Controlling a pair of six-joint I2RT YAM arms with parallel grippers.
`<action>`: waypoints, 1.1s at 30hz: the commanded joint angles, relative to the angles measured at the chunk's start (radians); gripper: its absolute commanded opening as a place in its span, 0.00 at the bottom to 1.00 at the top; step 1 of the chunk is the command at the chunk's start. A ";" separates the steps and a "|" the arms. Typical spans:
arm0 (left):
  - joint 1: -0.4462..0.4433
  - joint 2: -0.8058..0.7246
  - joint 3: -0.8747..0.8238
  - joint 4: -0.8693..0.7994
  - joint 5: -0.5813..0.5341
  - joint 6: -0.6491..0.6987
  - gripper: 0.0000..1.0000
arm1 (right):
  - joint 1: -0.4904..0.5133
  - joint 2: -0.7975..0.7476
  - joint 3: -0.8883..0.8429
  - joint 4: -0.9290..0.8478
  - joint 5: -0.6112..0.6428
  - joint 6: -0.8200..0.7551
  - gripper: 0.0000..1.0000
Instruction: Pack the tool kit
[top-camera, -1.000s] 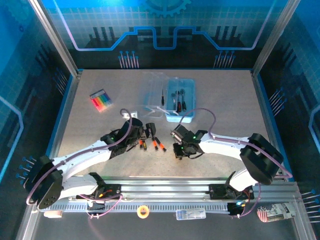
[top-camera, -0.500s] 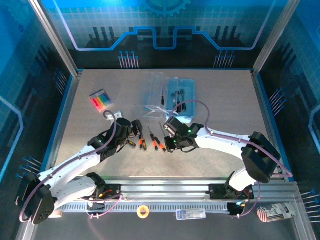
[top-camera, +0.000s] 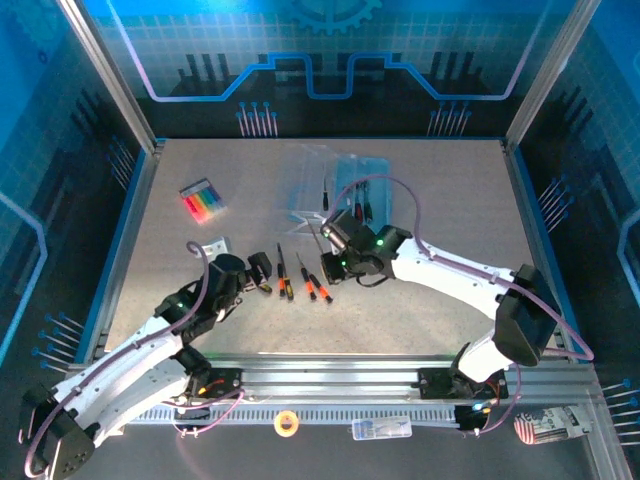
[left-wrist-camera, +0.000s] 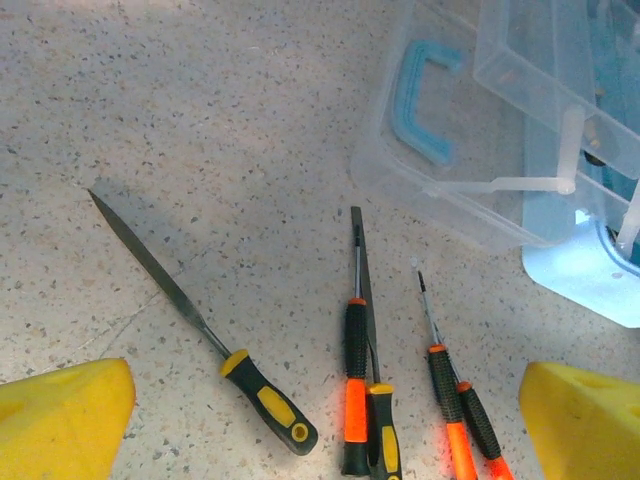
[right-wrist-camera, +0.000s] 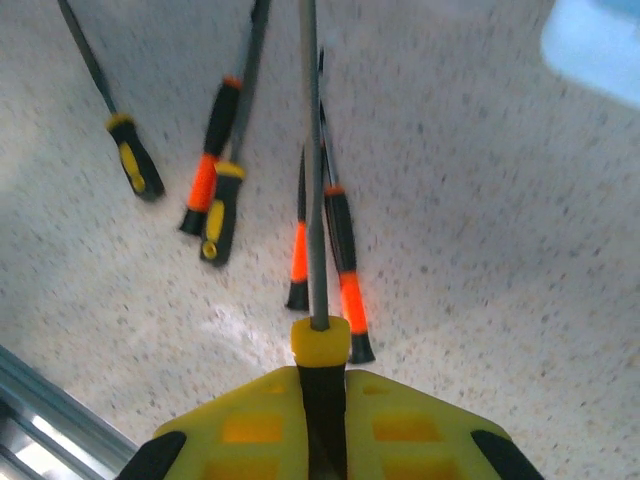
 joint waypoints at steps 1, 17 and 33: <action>0.008 -0.007 -0.018 0.031 -0.028 0.007 0.99 | -0.079 -0.002 0.079 -0.042 -0.016 -0.056 0.13; 0.009 0.015 0.003 0.059 -0.003 0.005 0.99 | -0.404 0.415 0.461 0.040 -0.243 -0.027 0.13; 0.010 0.092 0.046 0.070 0.000 0.014 0.99 | -0.452 0.634 0.665 0.002 -0.357 0.076 0.16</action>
